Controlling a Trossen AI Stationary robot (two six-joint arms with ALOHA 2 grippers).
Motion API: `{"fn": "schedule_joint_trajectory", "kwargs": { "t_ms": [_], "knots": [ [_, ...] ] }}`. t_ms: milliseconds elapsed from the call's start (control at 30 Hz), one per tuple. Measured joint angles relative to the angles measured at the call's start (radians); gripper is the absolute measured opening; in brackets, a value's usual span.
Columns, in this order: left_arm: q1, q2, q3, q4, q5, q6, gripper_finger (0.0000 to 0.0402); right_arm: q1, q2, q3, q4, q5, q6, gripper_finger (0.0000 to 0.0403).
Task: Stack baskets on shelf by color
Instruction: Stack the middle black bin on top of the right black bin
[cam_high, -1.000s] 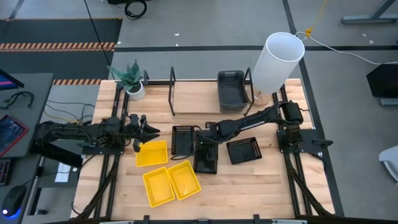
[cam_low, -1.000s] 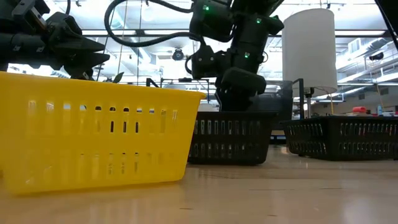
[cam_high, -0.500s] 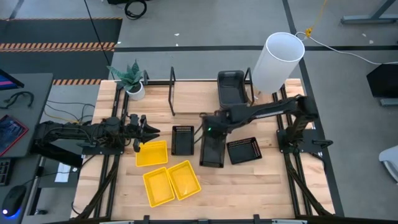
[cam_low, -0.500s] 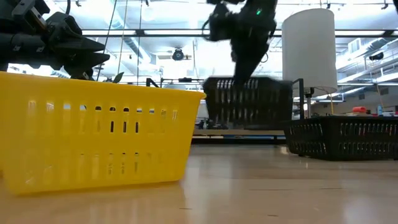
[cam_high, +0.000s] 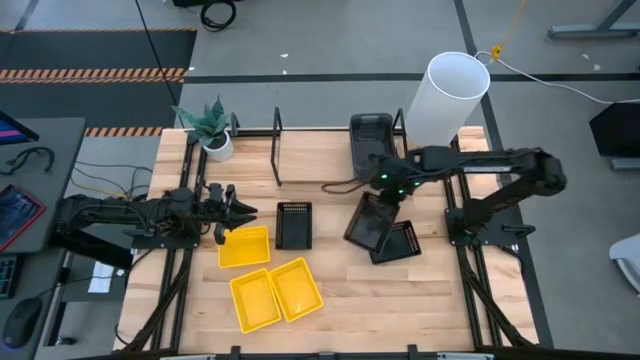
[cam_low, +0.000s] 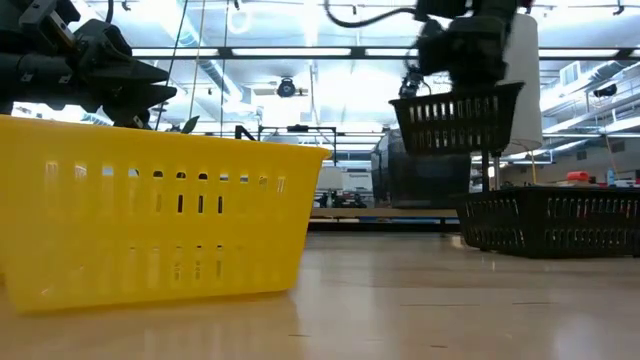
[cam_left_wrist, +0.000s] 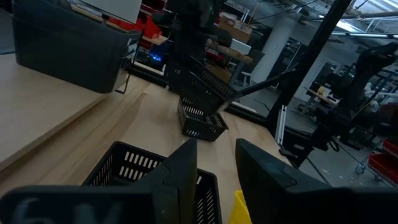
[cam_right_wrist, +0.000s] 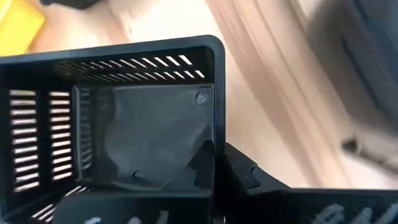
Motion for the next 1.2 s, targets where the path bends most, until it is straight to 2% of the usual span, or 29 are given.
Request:
{"fn": "schedule_joint_trajectory", "kwargs": {
  "t_ms": [267,567,800,900,1200],
  "knots": [
    [0.000,0.000,0.000,0.000,0.000,0.000,0.0117,-0.053,-0.195,-0.103,-0.061,-0.021,0.341,0.0010],
    [0.000,0.000,0.000,0.000,0.000,0.000,0.0117,-0.009,-0.224,-0.105,-0.082,0.012,0.482,0.0009],
    [0.000,0.000,0.000,0.000,0.000,0.000,0.0117,0.022,-0.197,-0.113,-0.170,0.040,0.518,0.0009],
    [0.000,0.000,0.000,0.001,0.000,0.000,0.0117,0.010,-0.195,-0.142,-0.166,0.015,0.516,0.0009],
    [0.000,0.000,0.000,0.001,0.000,0.000,0.0117,-0.031,-0.195,-0.145,-0.142,-0.025,0.401,0.0009]
  ]
}}
